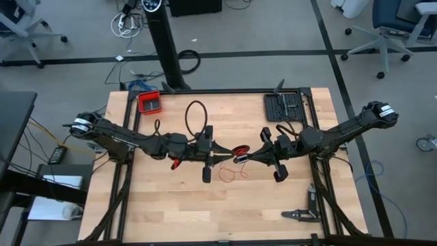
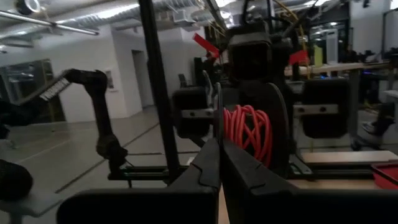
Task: Coil cords
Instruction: Coil the red wire onto the spool
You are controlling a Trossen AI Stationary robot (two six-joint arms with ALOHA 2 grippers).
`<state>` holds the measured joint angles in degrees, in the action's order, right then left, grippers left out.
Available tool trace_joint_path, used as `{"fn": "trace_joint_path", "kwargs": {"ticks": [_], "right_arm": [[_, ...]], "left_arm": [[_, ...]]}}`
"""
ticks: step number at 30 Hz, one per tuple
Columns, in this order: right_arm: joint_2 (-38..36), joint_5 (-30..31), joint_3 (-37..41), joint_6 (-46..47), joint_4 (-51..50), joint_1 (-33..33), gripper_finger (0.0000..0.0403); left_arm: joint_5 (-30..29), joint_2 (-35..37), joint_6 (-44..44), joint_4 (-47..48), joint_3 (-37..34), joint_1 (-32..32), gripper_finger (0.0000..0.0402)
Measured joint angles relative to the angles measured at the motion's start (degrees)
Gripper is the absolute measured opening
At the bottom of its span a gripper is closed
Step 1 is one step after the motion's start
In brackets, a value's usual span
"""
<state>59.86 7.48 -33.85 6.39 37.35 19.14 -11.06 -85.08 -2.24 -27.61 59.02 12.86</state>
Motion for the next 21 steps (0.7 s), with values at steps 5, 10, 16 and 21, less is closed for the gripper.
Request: {"fn": "trace_joint_path", "kwargs": {"ticks": [5,10,16,21], "right_arm": [[0.0,0.2,0.0,-0.1,-0.5,0.0,0.0002],[0.5,0.4,0.0,-0.2,-0.4,0.0,0.0005],[2.9,0.3,0.0,-0.4,0.9,-0.7,0.0010],[3.6,0.3,0.0,-0.2,0.8,-0.9,0.0021]], "left_arm": [[-1.4,0.0,-1.1,-0.1,0.0,0.0,0.0065],[-5.2,0.0,0.5,-1.0,0.0,-0.1,0.0060],[-4.4,0.0,3.4,-1.2,0.0,-0.6,0.0006],[-5.2,0.1,3.4,1.0,0.0,-1.2,0.0002]]}}
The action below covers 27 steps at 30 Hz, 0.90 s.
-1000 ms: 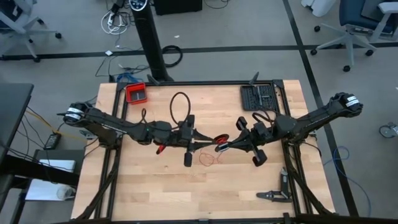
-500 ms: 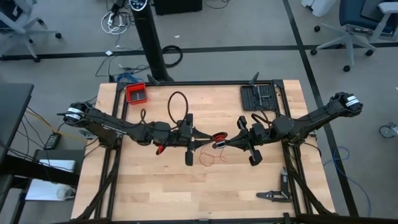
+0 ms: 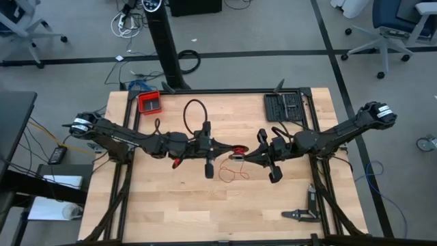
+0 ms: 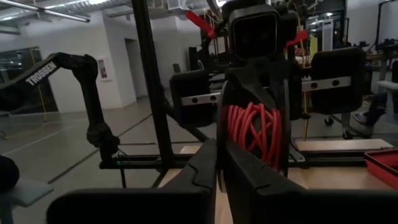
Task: Coil cords
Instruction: Coil the red wire onto the spool
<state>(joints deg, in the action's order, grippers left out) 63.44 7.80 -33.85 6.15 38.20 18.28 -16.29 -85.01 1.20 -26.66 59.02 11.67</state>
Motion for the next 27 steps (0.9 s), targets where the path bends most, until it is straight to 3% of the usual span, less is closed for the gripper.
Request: {"fn": "trace_joint_path", "kwargs": {"ticks": [3,11,20,27], "right_arm": [[-2.4,1.4,0.0,0.0,-2.6,0.2,0.0036],[-8.9,17.4,0.0,2.1,-18.2,3.6,0.0052],[0.1,22.2,0.0,11.1,-20.9,7.8,0.0052],[6.3,33.3,-0.7,10.7,-21.4,12.1,0.0052]], "left_arm": [[-0.7,0.0,0.4,0.6,0.0,0.0,0.0002],[-4.0,1.2,0.9,3.9,0.0,-0.1,0.0001],[-8.2,1.2,1.6,4.1,0.0,0.0,0.0000],[-9.2,1.2,1.7,4.6,0.0,0.0,0.0000]]}}
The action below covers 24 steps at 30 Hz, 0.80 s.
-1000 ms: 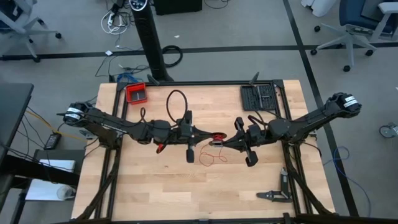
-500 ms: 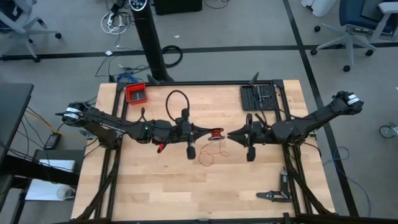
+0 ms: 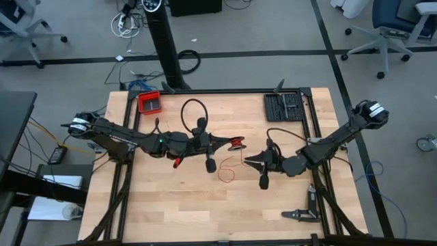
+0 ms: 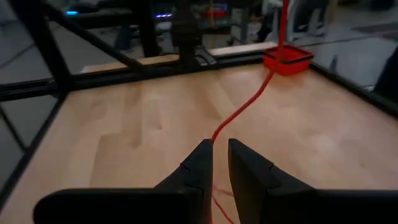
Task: Coil cords
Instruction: Coil the red wire onto the spool
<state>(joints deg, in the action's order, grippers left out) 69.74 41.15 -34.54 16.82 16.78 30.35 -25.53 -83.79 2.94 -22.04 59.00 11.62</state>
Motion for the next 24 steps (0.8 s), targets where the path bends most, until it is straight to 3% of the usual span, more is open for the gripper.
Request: {"fn": "trace_joint_path", "kwargs": {"ticks": [6,18,24], "right_arm": [[4.8,4.5,-4.0,-1.2,-2.6,1.3,0.0052],[14.8,21.5,-14.5,-1.0,-17.2,5.2,0.0052],[16.5,24.7,-17.9,1.4,-21.9,5.5,0.0052]], "left_arm": [[-2.7,0.0,-0.5,-0.4,0.0,0.0,0.0000],[-3.4,0.0,-1.7,-0.5,0.0,0.1,0.0001],[-3.4,0.0,-1.9,-0.3,0.0,0.1,0.0002]]}}
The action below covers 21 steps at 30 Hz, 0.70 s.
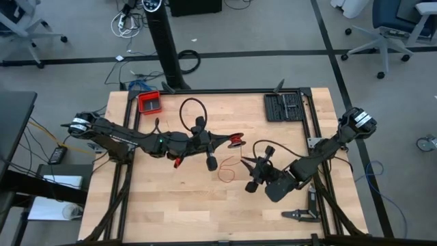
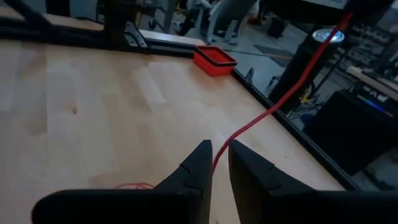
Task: Coil cords
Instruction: Coil the red wire onto the spool
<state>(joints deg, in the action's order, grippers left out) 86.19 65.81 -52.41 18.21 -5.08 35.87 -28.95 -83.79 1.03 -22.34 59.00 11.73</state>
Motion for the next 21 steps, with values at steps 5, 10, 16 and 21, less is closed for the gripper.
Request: {"fn": "trace_joint_path", "kwargs": {"ticks": [5,10,16,21], "right_arm": [[-0.1,-0.8,-0.1,1.7,-0.2,-1.5,0.0052],[-0.1,-2.3,-0.1,1.9,-0.2,-2.9,0.0052],[-0.1,-3.7,-0.1,1.9,-0.2,-4.4,0.0052],[-0.1,-4.1,-0.1,1.7,-0.2,-4.5,0.0029]], "left_arm": [[0.0,0.0,0.0,-0.1,0.0,0.1,0.0002],[0.0,0.0,0.0,-0.4,0.0,0.4,0.0002],[0.0,0.0,0.0,-0.4,0.0,0.4,0.0002],[0.0,0.0,0.0,-0.5,0.0,0.4,0.0002]]}}
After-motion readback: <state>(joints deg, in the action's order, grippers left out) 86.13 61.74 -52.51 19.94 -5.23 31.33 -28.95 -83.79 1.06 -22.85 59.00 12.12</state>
